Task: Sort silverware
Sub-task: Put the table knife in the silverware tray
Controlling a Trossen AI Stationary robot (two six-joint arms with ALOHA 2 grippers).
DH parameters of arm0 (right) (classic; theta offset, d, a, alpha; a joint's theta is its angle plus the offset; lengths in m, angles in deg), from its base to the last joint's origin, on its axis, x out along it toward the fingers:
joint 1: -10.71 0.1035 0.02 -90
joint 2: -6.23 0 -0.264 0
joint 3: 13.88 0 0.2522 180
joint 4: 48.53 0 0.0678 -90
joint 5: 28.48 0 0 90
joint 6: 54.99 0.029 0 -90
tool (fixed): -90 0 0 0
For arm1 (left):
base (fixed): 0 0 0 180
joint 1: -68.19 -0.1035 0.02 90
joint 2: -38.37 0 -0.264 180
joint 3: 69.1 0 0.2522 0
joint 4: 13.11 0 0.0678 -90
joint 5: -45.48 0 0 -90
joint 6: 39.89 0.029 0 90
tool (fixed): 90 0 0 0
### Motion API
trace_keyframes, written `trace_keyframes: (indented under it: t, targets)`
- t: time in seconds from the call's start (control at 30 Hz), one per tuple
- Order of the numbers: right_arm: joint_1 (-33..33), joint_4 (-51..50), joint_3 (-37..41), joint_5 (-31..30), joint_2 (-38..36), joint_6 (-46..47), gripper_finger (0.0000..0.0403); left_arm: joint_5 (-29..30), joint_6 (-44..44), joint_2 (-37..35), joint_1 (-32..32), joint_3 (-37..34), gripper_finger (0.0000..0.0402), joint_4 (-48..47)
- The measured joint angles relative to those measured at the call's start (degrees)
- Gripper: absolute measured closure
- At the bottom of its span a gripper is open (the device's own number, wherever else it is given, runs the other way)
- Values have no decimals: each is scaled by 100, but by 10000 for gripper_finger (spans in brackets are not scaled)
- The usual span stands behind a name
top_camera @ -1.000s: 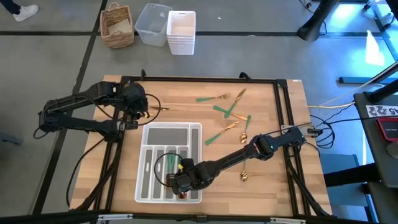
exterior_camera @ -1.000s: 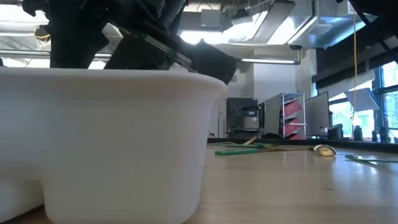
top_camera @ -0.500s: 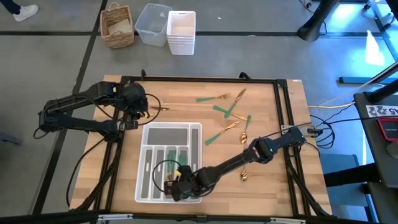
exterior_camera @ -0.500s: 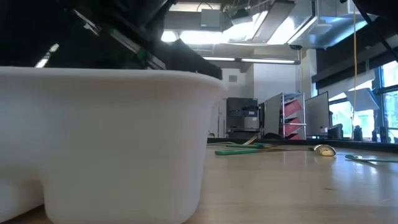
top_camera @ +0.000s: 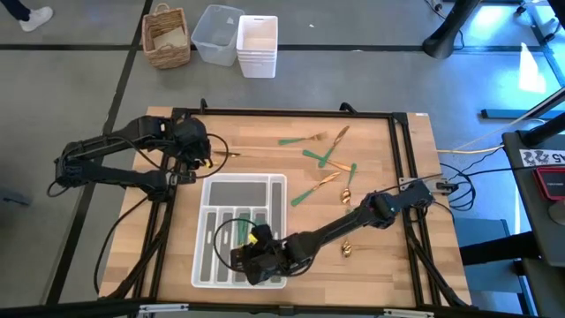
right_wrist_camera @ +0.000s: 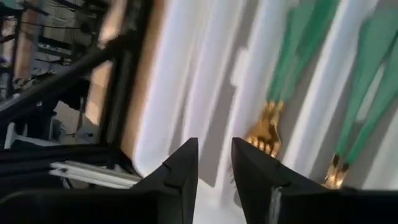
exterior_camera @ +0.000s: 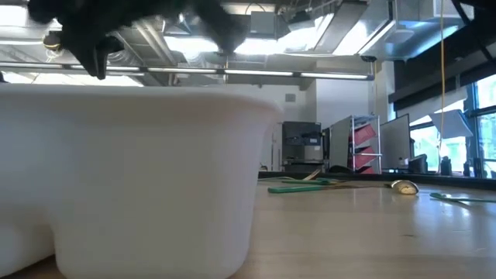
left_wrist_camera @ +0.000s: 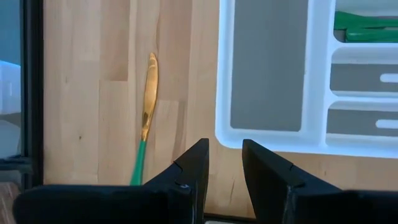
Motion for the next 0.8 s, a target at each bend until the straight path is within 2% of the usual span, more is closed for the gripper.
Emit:
trace_keyframes:
  t: [0.23,0.4,0.67,0.8]
  targets:
    - [0,-1461,-2,-588,-1088,-1008,304,2,415,205,-185,-760,312,860]
    - [0,-2559,-9,-894,-1934,-1743,304,62,736,674,-571,-1268,311,1701]
    - [-91,-4423,-7,-1270,-2988,-2593,304,122,1156,1834,-1560,-1372,311,1985]
    - [-288,-4969,-7,-1292,-3298,-2990,304,266,1621,2315,-1961,-1372,311,2297]
